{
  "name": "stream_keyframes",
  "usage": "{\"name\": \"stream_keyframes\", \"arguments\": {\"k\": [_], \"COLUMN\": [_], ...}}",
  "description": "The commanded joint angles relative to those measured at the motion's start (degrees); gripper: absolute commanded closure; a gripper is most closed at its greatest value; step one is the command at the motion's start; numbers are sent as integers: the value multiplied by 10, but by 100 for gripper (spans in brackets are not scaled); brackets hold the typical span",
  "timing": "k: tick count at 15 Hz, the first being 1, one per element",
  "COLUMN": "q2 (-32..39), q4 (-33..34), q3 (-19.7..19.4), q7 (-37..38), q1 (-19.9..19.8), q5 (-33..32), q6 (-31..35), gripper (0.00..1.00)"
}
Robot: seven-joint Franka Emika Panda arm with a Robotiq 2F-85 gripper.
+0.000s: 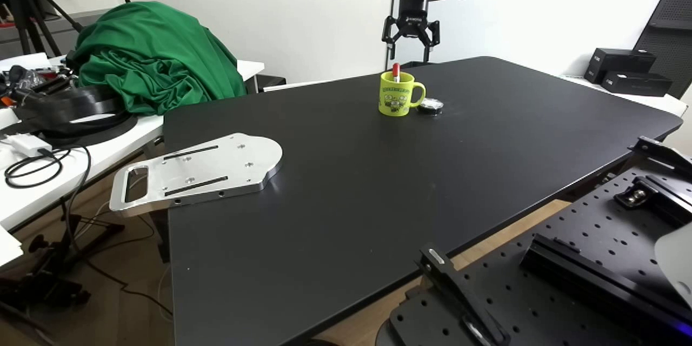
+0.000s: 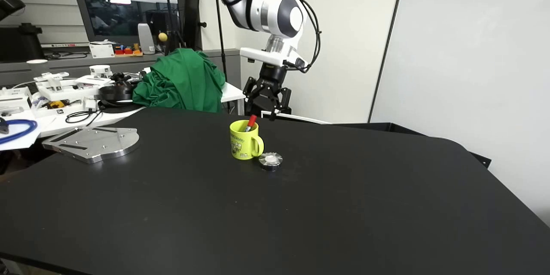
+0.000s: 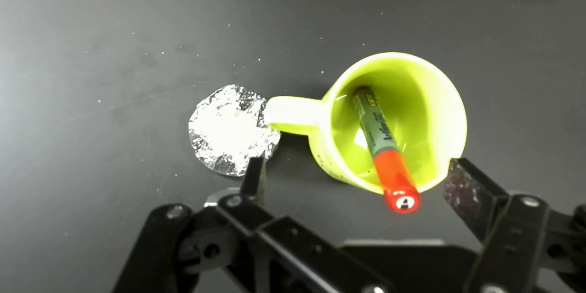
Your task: Place the red marker inside the yellow mug, take the marker out of the mug then place it back inside the mug
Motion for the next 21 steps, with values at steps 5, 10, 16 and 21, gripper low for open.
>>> {"name": "stream_keyframes", "arguments": {"k": [5,10,16,21], "q2": [52,62,65,59], "q4": [75,89,100,109], "q3": [5,5,6,8], "q7": [37,41,47,53], "q1": [-3,-4,-5,-7], "q5": [-7,-8,-7,-2], "q6": [-33,-34,-41,-54], "gripper": [0,47,89,95]}}
